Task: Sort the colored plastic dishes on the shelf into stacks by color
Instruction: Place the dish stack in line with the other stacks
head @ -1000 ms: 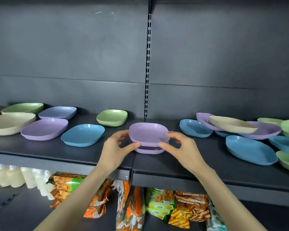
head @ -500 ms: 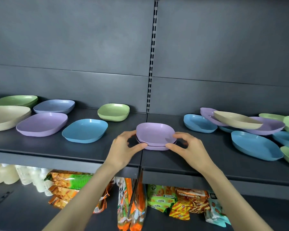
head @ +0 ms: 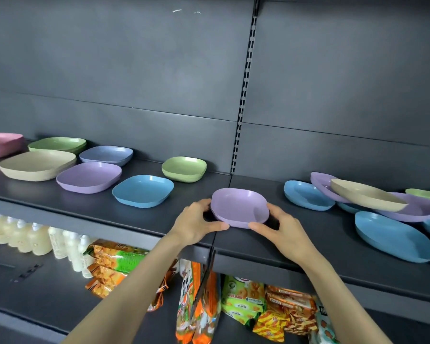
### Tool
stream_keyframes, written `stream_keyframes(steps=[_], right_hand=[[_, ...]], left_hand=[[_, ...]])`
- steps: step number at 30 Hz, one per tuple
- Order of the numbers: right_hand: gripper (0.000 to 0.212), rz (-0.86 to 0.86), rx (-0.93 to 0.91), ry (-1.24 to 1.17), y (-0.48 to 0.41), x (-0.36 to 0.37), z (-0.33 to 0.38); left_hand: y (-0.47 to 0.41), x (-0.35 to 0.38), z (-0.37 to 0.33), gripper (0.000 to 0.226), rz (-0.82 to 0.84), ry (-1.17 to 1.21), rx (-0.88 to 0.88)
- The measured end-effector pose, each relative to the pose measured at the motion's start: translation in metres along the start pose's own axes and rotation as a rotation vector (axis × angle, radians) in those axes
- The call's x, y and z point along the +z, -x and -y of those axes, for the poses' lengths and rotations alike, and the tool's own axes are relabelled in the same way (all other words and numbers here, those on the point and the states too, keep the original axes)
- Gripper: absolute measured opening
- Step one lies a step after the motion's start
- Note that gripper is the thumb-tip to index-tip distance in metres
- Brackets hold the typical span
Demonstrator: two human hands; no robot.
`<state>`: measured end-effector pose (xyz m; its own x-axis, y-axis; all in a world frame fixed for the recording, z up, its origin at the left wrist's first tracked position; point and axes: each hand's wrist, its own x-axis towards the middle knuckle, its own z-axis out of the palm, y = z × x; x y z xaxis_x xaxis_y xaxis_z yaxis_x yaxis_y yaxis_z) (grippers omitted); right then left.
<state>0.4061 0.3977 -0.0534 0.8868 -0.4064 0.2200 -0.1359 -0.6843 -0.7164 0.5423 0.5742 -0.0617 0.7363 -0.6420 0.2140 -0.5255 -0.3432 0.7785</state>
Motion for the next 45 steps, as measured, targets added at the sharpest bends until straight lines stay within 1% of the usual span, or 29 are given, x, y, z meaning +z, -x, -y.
stream_keyframes(steps=[4, 7, 13, 17, 19, 22, 24, 26, 31, 32, 33, 36, 38, 41, 45], right_hand=[[0.064, -0.050, -0.061, -0.085, -0.001, 0.003, 0.005], [0.059, -0.082, -0.131, -0.134, -0.003, 0.013, 0.021], [0.056, -0.082, -0.231, -0.261, -0.021, 0.049, 0.069], [0.049, -0.052, -0.261, -0.310, -0.039, 0.085, 0.101], [0.048, -0.040, -0.282, -0.318, -0.048, 0.106, 0.116], [0.048, -0.036, -0.286, -0.336, -0.061, 0.143, 0.141], [0.048, -0.028, -0.280, -0.320, -0.069, 0.170, 0.162], [0.053, -0.006, -0.275, -0.293, -0.077, 0.195, 0.180], [0.087, -0.002, -0.201, -0.186, -0.102, 0.243, 0.207], [0.092, -0.008, -0.190, -0.163, -0.105, 0.249, 0.210], [0.091, -0.015, -0.181, -0.147, -0.108, 0.254, 0.213], [0.067, -0.040, -0.151, -0.125, -0.114, 0.264, 0.226], [0.059, -0.049, -0.136, -0.096, -0.118, 0.267, 0.232], [0.054, -0.057, -0.116, -0.053, -0.123, 0.268, 0.235], [0.059, -0.043, -0.101, 0.037, -0.131, 0.268, 0.234]], left_hand=[[0.007, -0.007, -0.001, 0.063, -0.055, 0.131, 0.007], [0.018, -0.022, 0.001, 0.062, -0.142, 0.221, 0.029], [0.040, -0.076, 0.017, 0.062, -0.320, 0.257, 0.066], [0.047, -0.115, 0.043, 0.064, -0.414, 0.256, 0.094], [0.051, -0.134, 0.057, 0.060, -0.443, 0.264, 0.100], [0.056, -0.166, 0.085, 0.053, -0.447, 0.258, 0.117], [0.057, -0.196, 0.106, 0.052, -0.444, 0.233, 0.120], [0.057, -0.224, 0.126, 0.051, -0.444, 0.217, 0.126], [0.049, -0.274, 0.167, 0.050, -0.376, 0.192, 0.147], [0.045, -0.280, 0.175, 0.049, -0.356, 0.201, 0.143], [0.042, -0.286, 0.183, 0.047, -0.337, 0.214, 0.138], [0.028, -0.301, 0.198, 0.051, -0.297, 0.240, 0.122], [0.020, -0.307, 0.204, 0.055, -0.293, 0.278, 0.115], [0.013, -0.309, 0.210, 0.054, -0.283, 0.282, 0.118], [0.007, -0.308, 0.217, 0.047, -0.277, 0.129, 0.117]])
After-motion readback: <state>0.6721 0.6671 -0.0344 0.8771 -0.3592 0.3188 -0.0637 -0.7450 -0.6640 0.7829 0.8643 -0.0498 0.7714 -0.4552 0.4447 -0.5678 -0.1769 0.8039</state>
